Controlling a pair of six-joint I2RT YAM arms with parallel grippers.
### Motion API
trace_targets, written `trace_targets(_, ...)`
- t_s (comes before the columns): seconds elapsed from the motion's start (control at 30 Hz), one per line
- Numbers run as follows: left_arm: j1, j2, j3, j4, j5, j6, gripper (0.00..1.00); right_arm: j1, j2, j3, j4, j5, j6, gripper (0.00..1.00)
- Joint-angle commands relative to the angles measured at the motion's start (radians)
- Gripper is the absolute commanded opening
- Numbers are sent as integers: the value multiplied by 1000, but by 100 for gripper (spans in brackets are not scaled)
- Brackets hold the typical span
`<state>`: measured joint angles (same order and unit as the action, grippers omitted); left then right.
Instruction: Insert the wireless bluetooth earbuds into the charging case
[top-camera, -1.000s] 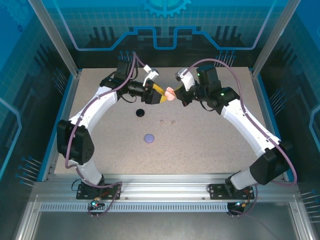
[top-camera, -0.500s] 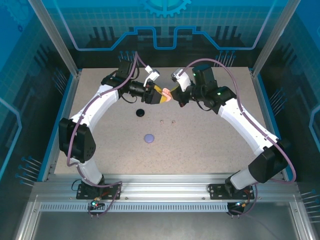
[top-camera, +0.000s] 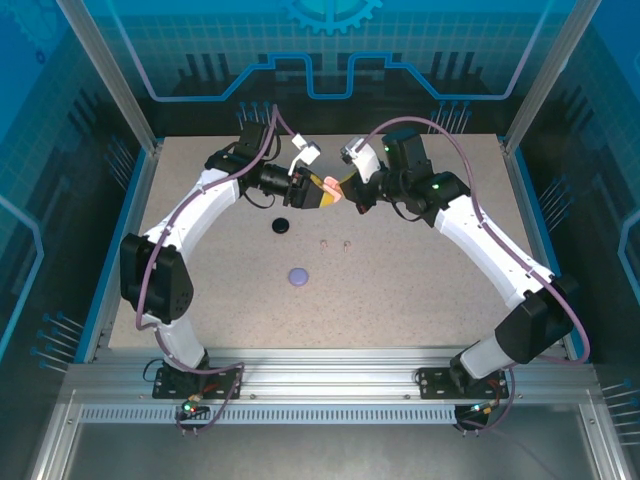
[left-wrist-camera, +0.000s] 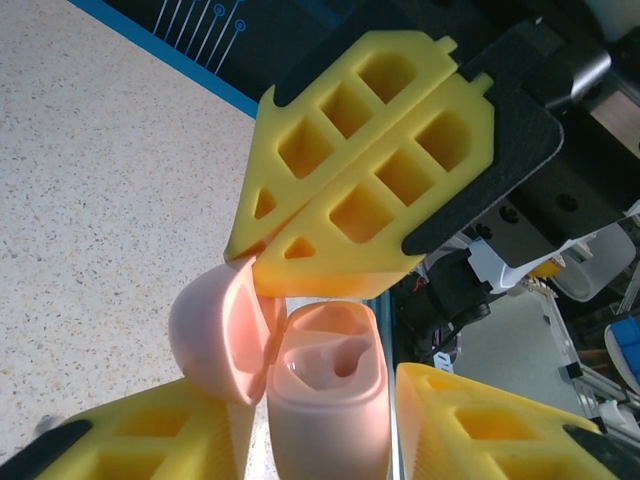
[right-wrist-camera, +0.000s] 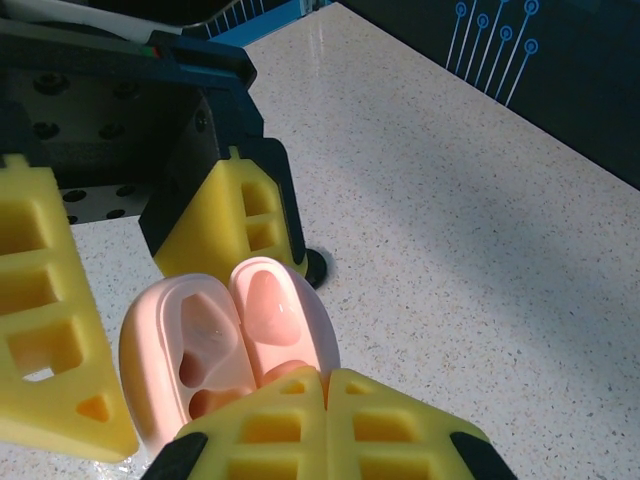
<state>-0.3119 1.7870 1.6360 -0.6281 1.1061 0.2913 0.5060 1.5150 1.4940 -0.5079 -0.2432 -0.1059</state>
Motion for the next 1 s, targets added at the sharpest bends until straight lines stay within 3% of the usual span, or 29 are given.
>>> trace_targets(0.0, -10, 14, 36, -21, 39, 24, 40, 15, 6, 33, -1, -5, -6, 0)
trace_targets(0.2, -12, 13, 34, -17, 39, 22, 25, 15, 3, 39, 7, -4, 11, 0)
trace_targets(0.37, -6, -16, -16, 69, 17, -31, 14, 5, -40, 26, 37, 9, 72, 32)
trace_targets(0.43, 10, -48, -76, 176, 2, -95, 9, -7, -70, 17, 40, 6, 103, 41)
trace_targets(0.57, 61, -130, -237, 499, -42, -294, 1, -24, -137, -23, 47, 25, 162, 48)
trace_targets(0.77, 119, -263, -457, 904, -200, -528, 0, -24, -154, -76, 29, 87, 285, 59)
trace_targets(0.97, 132, -408, -656, 1203, -366, -675, 0, 26, -56, -93, 3, 189, 373, 60)
